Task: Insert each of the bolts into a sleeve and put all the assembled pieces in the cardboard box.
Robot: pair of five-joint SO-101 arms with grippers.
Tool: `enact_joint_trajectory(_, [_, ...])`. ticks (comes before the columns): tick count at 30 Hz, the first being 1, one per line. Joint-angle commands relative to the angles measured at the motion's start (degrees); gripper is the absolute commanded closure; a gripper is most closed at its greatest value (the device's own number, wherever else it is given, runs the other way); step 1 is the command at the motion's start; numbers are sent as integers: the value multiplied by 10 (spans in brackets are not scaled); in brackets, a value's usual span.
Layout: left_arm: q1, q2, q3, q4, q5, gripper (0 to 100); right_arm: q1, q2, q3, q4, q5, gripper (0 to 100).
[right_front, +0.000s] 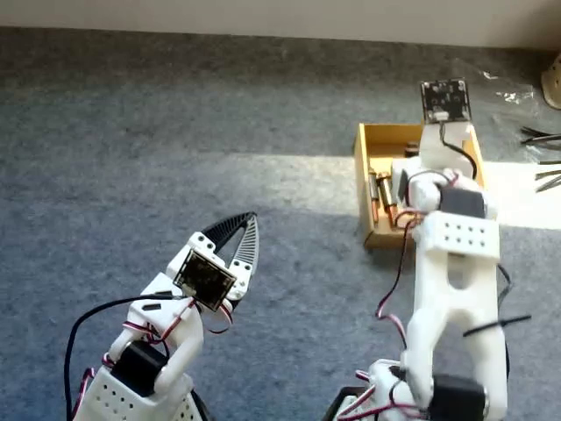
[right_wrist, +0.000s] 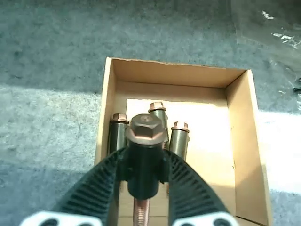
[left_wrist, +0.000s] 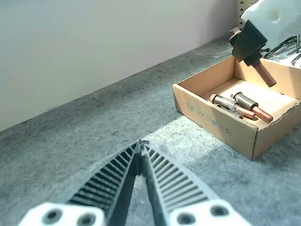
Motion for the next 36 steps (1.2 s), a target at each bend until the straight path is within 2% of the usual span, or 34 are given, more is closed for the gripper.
enact_joint_trajectory(1, [-4, -6, -3, -1, -6, 992, 14, 73, -80, -2, 6, 993])
enact_joint_trajectory(12, [-4, -6, -2, -1, -6, 992, 49, 261, -225, 0, 7, 993])
enact_joint_trajectory(16, [-11, -6, -2, -1, -6, 992, 39, 291, -234, 0, 42, 989])
enact_joint_trajectory(21, [-28, -6, -2, -1, -6, 992, 40, 311, -236, 0, 42, 989])
enact_joint_trajectory(29, [-28, -6, -1, -1, -6, 992, 80, 357, -281, 0, 47, 989])
enact_joint_trajectory(36, [-28, -6, -1, -1, -6, 992, 79, 384, -302, 0, 47, 989])
